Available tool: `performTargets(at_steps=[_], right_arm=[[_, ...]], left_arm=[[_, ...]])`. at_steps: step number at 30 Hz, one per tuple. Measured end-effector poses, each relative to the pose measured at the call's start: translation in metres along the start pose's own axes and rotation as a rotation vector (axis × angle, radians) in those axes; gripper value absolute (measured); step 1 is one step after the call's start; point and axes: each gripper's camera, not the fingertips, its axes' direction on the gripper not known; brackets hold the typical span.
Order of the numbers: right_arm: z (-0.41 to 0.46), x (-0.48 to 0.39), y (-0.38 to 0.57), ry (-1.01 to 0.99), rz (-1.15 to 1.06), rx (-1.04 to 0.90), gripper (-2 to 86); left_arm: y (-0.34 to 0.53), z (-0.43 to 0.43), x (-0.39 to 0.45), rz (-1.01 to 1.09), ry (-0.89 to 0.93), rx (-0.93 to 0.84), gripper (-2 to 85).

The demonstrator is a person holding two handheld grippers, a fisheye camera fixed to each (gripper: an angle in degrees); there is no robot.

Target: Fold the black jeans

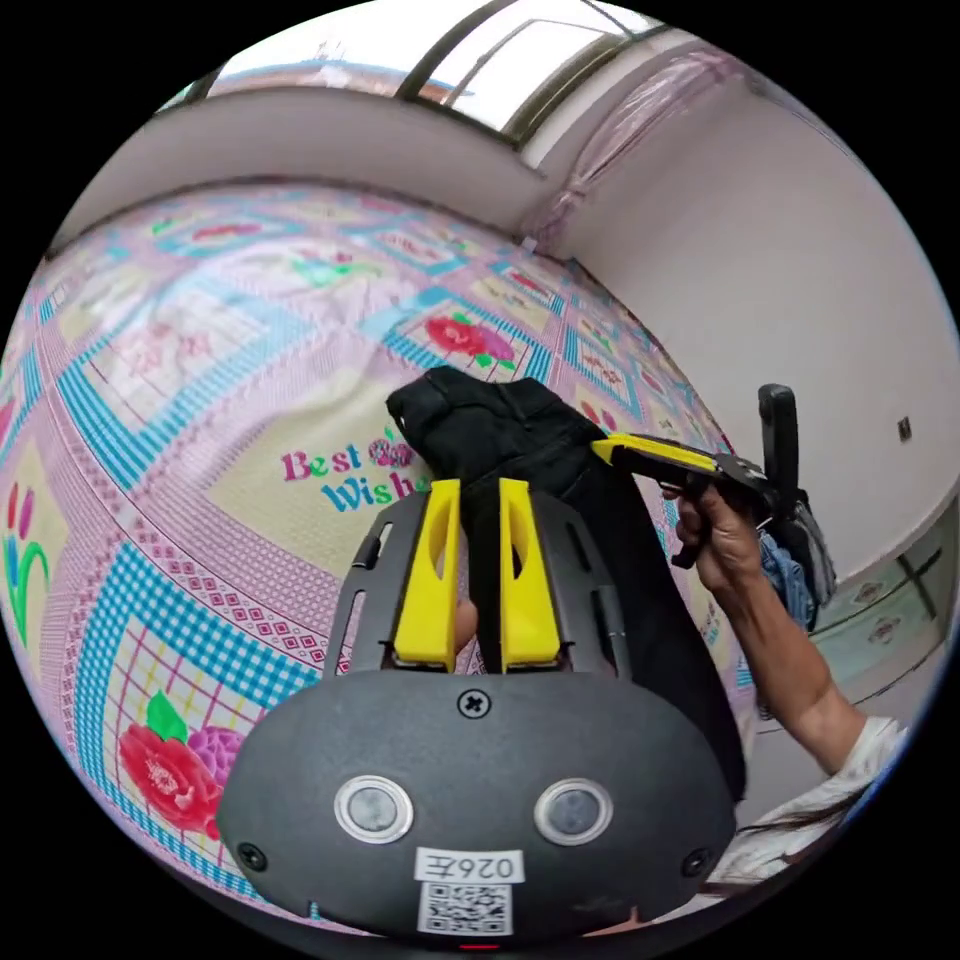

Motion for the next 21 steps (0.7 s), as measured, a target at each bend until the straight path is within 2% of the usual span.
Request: performTargets(at_steps=[1, 3, 4, 6, 8, 10, 12, 13, 14, 16, 18, 19, 21], right_arm=[[-0.023, -0.001, 0.009, -0.012, 0.007, 0.112, -1.0], [-0.039, 0.004, 0.019, 0.017, 0.015, 0.205, -0.9], [-0.021, 0.013, 0.015, 0.089, 0.035, 0.141, -0.5], [0.018, 0.028, 0.008, 0.104, 0.068, -0.056, 0.2], [0.005, 0.037, 0.014, 0.084, 0.124, 0.044, 0.5], [-0.016, 0.037, 0.019, 0.092, 0.115, 0.095, 0.8], [-0.031, 0.027, 0.03, 0.117, 0.055, 0.135, 0.1], [-0.037, 0.02, 0.04, 0.129, 0.017, 0.154, -0.4], [-0.039, 0.016, 0.046, 0.127, -0.003, 0.155, -0.5], [-0.032, 0.006, 0.063, 0.116, -0.089, 0.114, -0.8], [-0.016, 0.003, 0.068, 0.137, -0.144, 0.031, -0.9], [-0.011, 0.004, 0.072, 0.127, -0.159, -0.018, -0.9], [-0.022, 0.001, 0.083, 0.063, -0.176, 0.007, -0.9]], left_arm=[[0.002, -0.009, 0.008, 0.04, -0.029, 0.034, 6.2], [0.001, -0.012, 0.03, 0.181, -0.186, 0.052, 5.7], [-0.003, -0.005, 0.027, 0.163, -0.243, 0.014, 6.0], [-0.016, 0.019, 0.007, 0.081, -0.406, -0.172, 5.6], [-0.006, 0.004, 0.007, 0.071, -0.453, -0.111, 0.6], [0.012, -0.028, 0.021, 0.098, -0.406, 0.016, -0.4], [0.036, -0.062, 0.052, 0.219, -0.229, 0.164, -0.8], [0.04, -0.065, 0.061, 0.264, -0.186, 0.18, -0.8], [0.044, -0.06, 0.078, 0.362, -0.125, 0.16, -0.9], [0.041, -0.026, 0.097, 0.516, -0.181, 0.017, -0.9], [0.036, 0.038, 0.081, 0.645, -0.419, -0.235, -1.0], [0.036, 0.03, 0.076, 0.689, -0.378, -0.162, -1.0], [0.006, 0.022, 0.023, 0.556, -0.168, -0.206, -1.0]])
